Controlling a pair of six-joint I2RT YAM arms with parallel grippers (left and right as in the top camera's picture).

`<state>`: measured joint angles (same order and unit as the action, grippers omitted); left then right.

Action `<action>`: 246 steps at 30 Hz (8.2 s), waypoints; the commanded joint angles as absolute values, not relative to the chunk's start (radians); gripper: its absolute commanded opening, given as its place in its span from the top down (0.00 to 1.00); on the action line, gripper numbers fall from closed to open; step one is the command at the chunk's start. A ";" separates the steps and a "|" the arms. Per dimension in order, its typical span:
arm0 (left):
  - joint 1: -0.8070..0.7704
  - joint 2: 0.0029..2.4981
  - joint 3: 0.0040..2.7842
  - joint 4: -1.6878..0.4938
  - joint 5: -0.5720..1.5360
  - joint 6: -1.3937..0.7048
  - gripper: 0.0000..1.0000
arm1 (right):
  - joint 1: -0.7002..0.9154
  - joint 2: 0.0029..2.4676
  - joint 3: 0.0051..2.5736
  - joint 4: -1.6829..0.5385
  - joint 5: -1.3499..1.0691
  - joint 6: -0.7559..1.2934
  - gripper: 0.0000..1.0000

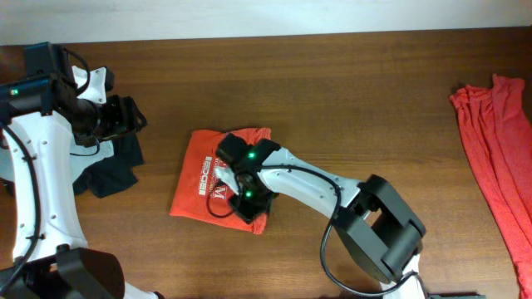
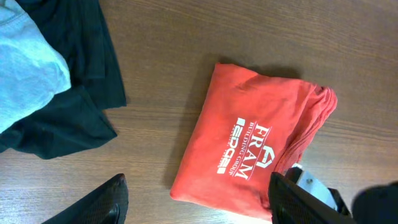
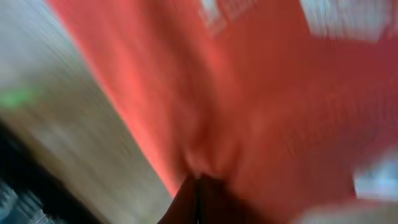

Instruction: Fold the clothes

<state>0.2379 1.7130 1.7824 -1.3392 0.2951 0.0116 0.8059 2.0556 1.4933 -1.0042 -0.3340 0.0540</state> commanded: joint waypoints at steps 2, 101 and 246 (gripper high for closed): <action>0.239 1.707 1.800 -1.335 0.292 0.023 0.28 | 0.743 2.031 1.497 -1.072 -0.291 0.083 0.96; -0.011 2.312 1.800 -1.016 0.429 0.274 0.98 | 0.505 2.170 1.527 -0.445 -0.461 0.294 0.96; 0.706 2.183 2.004 -1.190 0.853 0.353 1.00 | 0.386 1.802 1.538 -1.059 -0.408 0.285 0.96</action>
